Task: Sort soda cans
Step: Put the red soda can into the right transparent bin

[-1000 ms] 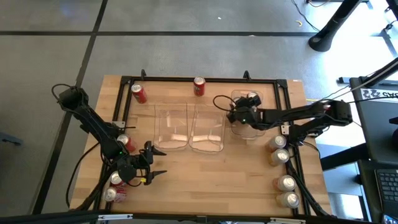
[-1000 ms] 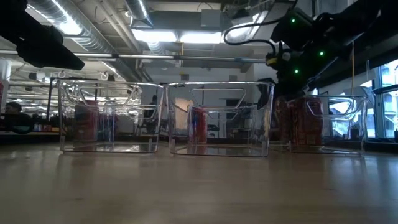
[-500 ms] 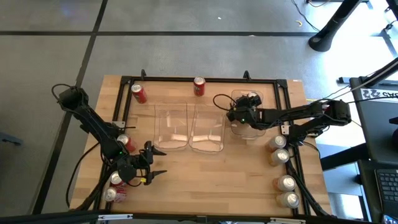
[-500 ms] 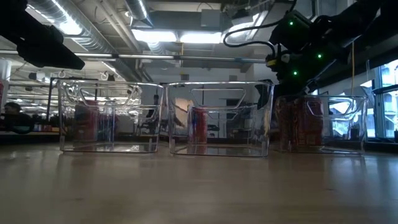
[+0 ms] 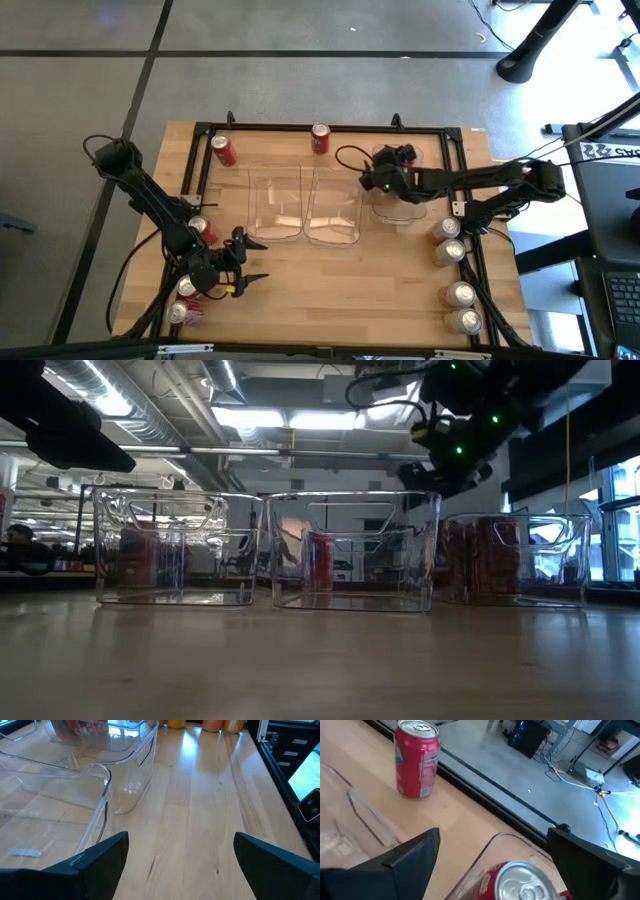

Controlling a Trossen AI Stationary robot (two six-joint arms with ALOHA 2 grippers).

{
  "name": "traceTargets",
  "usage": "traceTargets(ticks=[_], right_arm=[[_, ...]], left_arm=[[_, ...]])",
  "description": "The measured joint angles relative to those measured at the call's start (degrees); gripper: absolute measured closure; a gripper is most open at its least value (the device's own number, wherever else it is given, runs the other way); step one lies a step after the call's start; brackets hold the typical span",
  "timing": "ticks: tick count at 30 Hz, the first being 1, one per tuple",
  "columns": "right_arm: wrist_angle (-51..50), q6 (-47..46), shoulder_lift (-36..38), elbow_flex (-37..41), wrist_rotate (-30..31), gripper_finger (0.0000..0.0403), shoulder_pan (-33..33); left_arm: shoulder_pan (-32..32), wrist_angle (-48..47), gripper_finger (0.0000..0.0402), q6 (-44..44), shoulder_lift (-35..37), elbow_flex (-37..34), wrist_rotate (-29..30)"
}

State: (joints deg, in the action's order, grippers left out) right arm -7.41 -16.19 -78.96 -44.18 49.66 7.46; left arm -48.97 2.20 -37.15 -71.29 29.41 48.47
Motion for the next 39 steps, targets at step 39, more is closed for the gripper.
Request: traceTargets(ticks=[39], right_arm=[[31.7,3.9,-16.0,0.5,-10.2,0.0036,-37.1]], left_arm=[[19.5,-42.2,0.0053,-2.3,4.6,30.7,-10.2]])
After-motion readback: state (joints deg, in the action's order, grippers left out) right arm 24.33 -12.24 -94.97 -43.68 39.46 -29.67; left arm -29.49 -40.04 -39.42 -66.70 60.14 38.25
